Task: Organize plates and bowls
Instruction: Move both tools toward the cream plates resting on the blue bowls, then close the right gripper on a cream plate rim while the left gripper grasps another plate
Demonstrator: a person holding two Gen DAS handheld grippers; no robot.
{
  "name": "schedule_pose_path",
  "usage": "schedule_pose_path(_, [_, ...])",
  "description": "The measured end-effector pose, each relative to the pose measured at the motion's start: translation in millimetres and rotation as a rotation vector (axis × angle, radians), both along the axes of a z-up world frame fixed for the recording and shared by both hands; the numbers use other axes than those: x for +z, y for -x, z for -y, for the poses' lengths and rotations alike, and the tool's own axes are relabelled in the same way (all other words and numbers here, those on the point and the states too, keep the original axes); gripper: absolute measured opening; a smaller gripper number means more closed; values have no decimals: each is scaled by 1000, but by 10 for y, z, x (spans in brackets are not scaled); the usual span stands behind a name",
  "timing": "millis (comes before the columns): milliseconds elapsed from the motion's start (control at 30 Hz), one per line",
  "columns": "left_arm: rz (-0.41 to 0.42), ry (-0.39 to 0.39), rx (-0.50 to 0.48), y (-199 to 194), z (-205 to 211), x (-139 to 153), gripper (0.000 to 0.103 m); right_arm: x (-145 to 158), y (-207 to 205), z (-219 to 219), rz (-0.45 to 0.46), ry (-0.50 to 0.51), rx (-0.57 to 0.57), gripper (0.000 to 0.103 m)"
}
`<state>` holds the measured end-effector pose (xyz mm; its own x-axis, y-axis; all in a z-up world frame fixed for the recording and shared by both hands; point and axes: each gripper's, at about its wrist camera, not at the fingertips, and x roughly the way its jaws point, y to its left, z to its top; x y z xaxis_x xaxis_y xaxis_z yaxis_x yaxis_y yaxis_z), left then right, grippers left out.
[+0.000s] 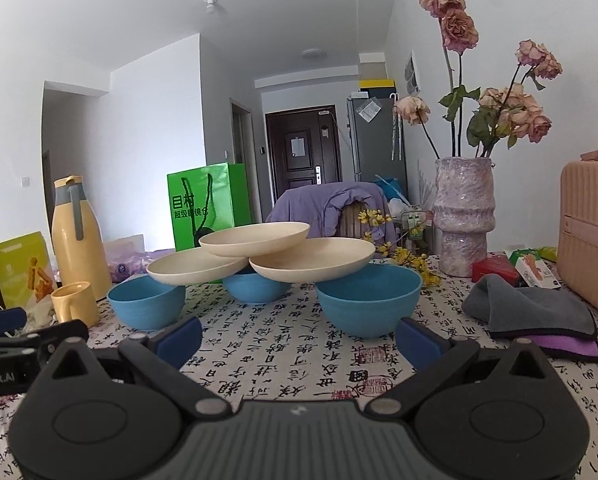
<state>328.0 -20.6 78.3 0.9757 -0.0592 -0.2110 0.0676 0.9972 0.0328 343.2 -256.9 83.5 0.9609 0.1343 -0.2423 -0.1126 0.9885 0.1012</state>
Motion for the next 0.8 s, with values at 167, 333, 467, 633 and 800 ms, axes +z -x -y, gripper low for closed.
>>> schedule_pose_path(167, [-46,-12,-32,-401,-55,186,103,111,-458,33,-91,-52,38,103])
schedule_pose_path(333, [-99,9,-44,-966,-164,365,103,230,-1014,202,-175,-194,67,103])
schedule_pose_path(467, [-104,58,-39,-1427,-293,436,103,331,-1441,238,-181,-227,76,95])
schedule_pose_path(633, [-179,176,-63,-2195,-486,493,103,414,-2117,209,-193,-273,93,86])
schedule_pose_path(800, [-223,232,-40,-2925,-582,465,82,361,-2843,124,-249,-321,76,74])
